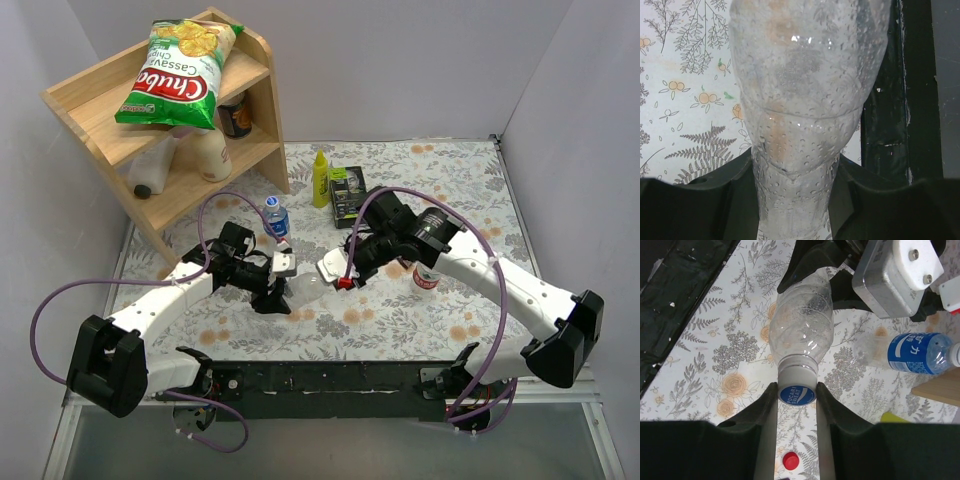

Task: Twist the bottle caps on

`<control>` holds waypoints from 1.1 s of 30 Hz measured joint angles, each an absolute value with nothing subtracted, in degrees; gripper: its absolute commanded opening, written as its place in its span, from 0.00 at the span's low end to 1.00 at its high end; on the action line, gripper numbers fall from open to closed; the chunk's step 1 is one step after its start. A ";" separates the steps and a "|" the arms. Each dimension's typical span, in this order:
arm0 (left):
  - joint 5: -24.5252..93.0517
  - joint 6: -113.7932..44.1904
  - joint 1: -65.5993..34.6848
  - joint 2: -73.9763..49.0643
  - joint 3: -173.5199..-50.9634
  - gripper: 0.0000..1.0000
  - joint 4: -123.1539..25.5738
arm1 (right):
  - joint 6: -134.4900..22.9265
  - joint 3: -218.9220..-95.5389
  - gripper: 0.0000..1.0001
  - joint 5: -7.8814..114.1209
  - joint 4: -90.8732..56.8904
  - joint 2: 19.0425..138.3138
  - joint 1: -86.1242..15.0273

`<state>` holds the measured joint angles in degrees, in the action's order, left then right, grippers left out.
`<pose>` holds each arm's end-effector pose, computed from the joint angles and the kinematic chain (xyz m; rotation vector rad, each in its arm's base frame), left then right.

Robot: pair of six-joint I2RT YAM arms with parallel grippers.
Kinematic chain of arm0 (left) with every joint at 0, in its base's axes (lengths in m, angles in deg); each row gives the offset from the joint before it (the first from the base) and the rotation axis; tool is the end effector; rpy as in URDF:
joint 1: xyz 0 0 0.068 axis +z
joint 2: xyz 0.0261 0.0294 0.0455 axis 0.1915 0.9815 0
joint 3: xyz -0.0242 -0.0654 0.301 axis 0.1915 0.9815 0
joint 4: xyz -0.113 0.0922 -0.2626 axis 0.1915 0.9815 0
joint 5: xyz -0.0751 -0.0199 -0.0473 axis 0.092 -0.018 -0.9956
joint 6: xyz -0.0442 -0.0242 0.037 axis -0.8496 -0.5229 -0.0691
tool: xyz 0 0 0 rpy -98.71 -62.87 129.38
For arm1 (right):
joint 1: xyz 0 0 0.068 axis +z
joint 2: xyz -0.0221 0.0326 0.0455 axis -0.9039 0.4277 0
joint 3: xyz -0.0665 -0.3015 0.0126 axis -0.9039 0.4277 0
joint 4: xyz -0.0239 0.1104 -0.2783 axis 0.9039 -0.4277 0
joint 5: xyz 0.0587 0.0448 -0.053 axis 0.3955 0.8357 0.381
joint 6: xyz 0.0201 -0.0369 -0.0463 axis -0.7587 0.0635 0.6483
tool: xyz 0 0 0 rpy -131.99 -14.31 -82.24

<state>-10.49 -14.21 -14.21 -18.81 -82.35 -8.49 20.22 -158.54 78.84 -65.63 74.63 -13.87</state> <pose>0.1993 -0.1361 0.2265 1.0159 2.3423 -1.3327 0.1773 0.2589 0.3803 -2.1219 0.9299 0.5448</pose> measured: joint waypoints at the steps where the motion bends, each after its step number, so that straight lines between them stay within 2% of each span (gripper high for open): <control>1: -10.34 -14.21 -14.21 -18.78 -82.33 0.00 -8.36 | 20.18 -158.59 0.22 78.82 -65.61 74.85 -13.87; 2: -10.10 -14.16 -14.21 -18.78 -82.33 0.00 -8.19 | 19.59 -158.89 0.17 78.80 -65.65 75.29 -13.89; 5: -8.70 -15.56 -14.19 -19.02 -82.09 0.00 -8.99 | 16.35 -160.36 0.11 78.47 -65.98 77.15 -14.11; 9: -4.76 -20.92 -14.10 -22.41 -78.60 0.00 -15.46 | 7.00 -165.56 0.09 79.21 -67.75 82.68 -15.86; 13: 3.43 -29.22 -13.84 -29.30 -72.78 0.00 -25.58 | -10.12 -171.46 0.01 84.64 -66.81 90.19 -20.47; 14: 8.81 -34.14 -14.13 -30.91 -70.66 0.00 -30.83 | -23.95 -171.31 0.01 88.94 -61.65 93.10 -24.05; 17: 11.87 -36.63 -14.52 -30.65 -70.51 0.00 -32.47 | -33.11 -171.05 0.03 92.00 -57.89 95.00 -26.20; 19: 14.25 -37.90 -14.69 -30.28 -70.51 0.00 -33.10 | -39.16 -171.20 0.26 94.34 -55.38 97.21 -27.73; 20: 15.24 -38.25 -14.69 -30.04 -70.51 0.00 -33.21 | -41.74 -171.59 0.32 95.30 -54.48 98.43 -28.27; 24: 17.62 -38.20 -14.67 -29.47 -70.55 0.00 -33.39 | -46.33 -173.89 0.67 97.92 -53.59 101.93 -29.72; 28: 17.42 -36.50 -14.67 -29.06 -72.30 0.00 -34.63 | -42.68 -180.20 0.75 98.80 -58.92 102.57 -31.18; 33: 12.39 -30.71 -14.30 -27.81 -74.16 0.00 -29.85 | -25.11 -185.17 0.69 98.58 -66.35 98.74 -35.29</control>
